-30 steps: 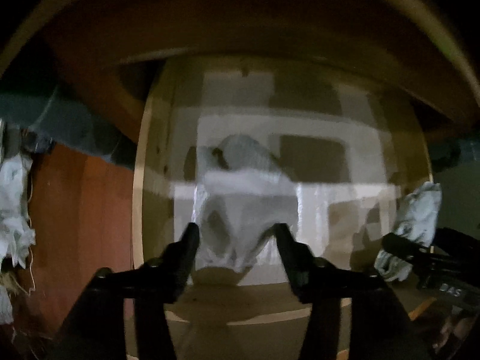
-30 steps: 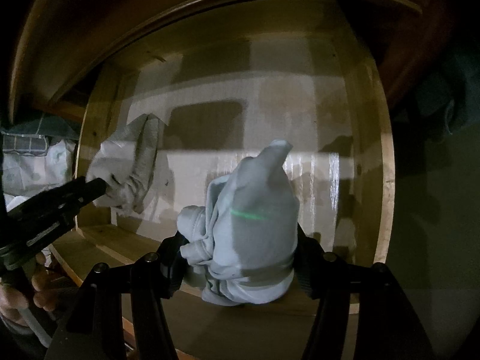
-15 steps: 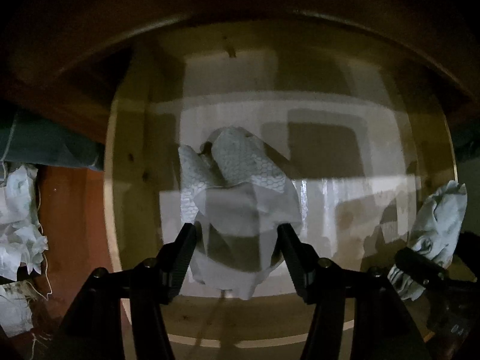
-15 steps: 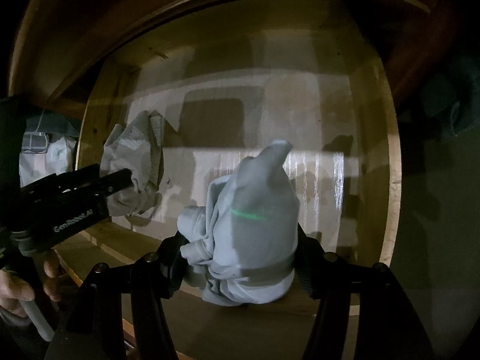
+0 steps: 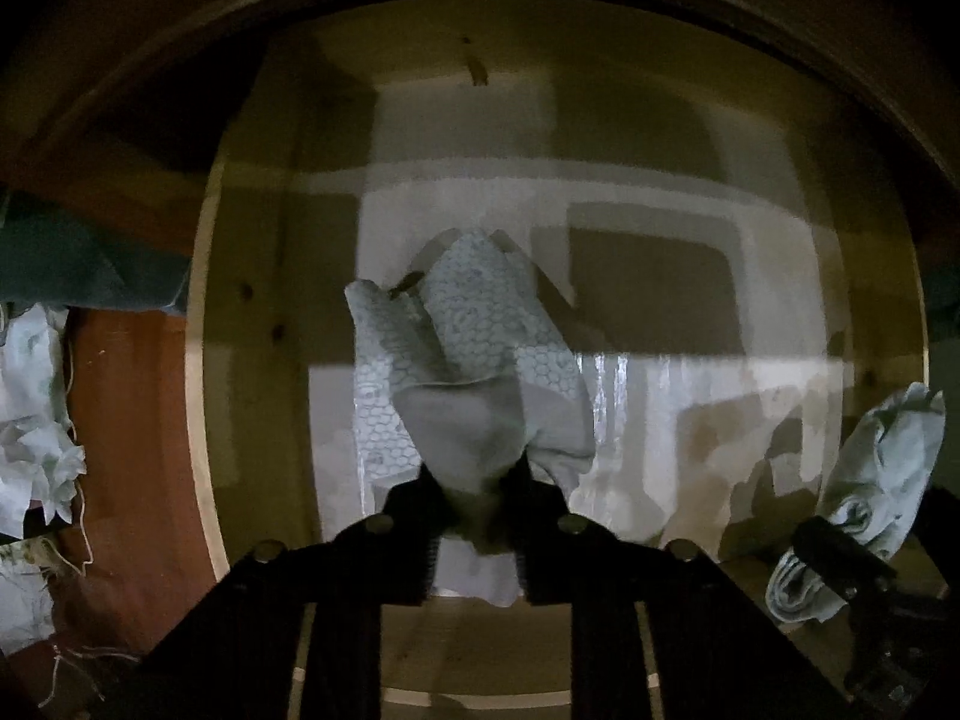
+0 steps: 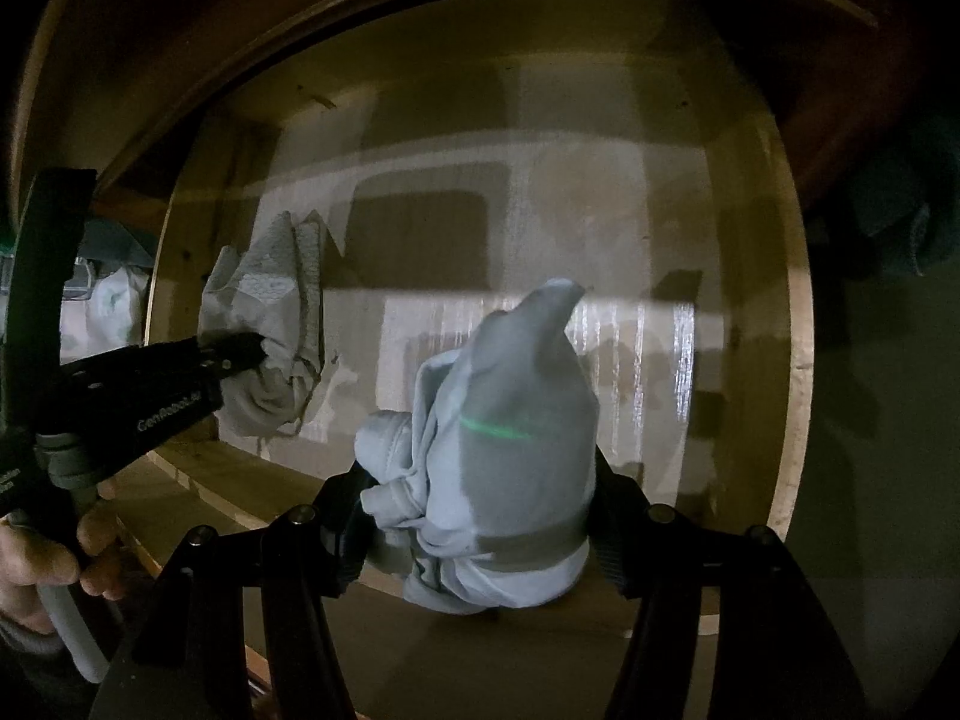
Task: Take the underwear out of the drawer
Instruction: 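Carry the white patterned cloth with the left gripper into the shoebox and release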
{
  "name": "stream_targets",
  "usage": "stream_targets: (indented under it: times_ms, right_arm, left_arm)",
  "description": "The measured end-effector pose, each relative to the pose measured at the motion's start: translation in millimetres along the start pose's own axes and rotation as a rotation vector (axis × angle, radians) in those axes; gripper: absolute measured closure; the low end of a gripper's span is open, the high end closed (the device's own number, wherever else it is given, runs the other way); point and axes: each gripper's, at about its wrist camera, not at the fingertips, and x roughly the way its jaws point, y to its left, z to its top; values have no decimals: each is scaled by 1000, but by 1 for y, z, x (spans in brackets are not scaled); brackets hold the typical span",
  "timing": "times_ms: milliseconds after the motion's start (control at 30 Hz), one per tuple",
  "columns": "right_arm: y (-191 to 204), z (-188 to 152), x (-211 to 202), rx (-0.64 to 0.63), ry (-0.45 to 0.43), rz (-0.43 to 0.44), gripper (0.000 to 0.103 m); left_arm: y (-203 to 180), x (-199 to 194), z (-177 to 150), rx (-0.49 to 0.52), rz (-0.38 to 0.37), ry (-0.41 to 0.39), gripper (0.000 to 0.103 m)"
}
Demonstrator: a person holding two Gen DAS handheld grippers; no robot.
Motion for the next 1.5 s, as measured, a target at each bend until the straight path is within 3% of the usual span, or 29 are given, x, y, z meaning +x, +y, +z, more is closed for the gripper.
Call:
stream_targets:
  times_ms: [200,867,1200,1500]
  right_arm:
    - [-1,0,1,2,1,-3,44]
    - [-2,1,7,25,7,-21,44]
    - [-3,1,10,29,13,-37,45]
    - [-4,-1,11,21,16,-46,46]
  left_arm:
    - [5,-18,-7,-6,-11,-37,87]
    - [7,-132,-72,147,-21,-232,88]
    - [12,-225,-97,192,-65,-376,88]
    - [11,-354,-108,251,-110,-596,87]
